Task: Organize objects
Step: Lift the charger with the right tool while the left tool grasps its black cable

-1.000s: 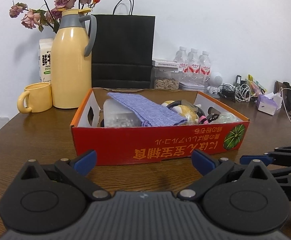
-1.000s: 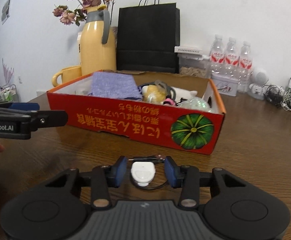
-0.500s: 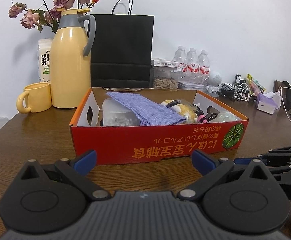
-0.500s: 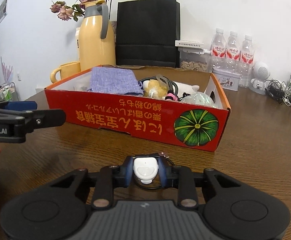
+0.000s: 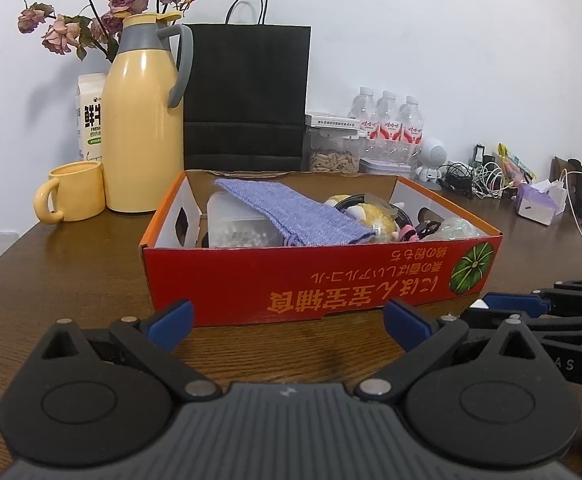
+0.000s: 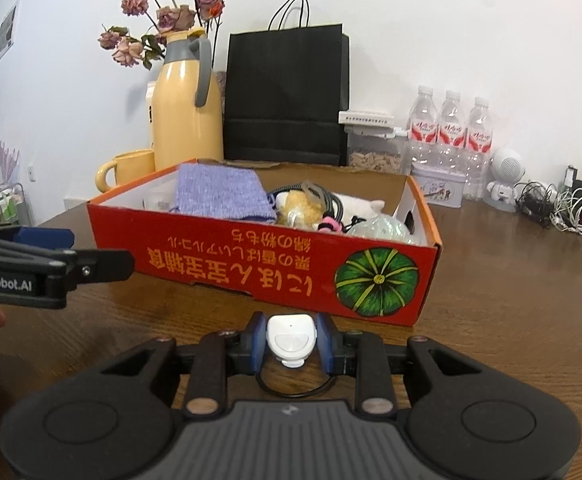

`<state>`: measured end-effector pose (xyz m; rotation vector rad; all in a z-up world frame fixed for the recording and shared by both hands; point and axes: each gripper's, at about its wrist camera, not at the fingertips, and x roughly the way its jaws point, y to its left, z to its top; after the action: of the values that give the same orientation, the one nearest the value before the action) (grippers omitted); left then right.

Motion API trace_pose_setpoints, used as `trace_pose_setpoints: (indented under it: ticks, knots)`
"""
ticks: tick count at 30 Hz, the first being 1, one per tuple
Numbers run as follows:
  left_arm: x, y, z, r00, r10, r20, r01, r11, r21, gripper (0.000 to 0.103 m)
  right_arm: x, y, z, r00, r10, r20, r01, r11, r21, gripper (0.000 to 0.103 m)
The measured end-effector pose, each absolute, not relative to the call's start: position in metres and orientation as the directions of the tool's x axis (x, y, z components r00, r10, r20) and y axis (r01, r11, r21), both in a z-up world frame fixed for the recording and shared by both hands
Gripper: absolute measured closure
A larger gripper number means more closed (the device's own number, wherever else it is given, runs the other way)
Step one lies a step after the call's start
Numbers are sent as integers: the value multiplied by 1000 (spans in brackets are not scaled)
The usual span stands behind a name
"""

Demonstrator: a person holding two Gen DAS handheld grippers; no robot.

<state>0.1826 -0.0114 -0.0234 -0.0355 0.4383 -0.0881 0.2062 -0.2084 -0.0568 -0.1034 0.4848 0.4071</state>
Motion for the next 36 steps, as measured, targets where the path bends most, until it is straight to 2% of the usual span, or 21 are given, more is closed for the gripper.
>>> trace_pose_setpoints:
  ticks: [18, 28, 36]
  knots:
    - [189, -18, -33, 886, -84, -457, 74, 996, -39, 0, 198, -223, -49, 867, 341, -364, -364, 932, 8, 77]
    - [199, -55, -36, 856, -143, -496, 151, 988, -25, 0, 205, -257, -44, 893, 313, -323, -315, 948, 49, 77]
    - [214, -95, -40, 822, -199, -534, 237, 972, 3, 0, 217, -291, -46, 901, 283, -329, -274, 959, 74, 77]
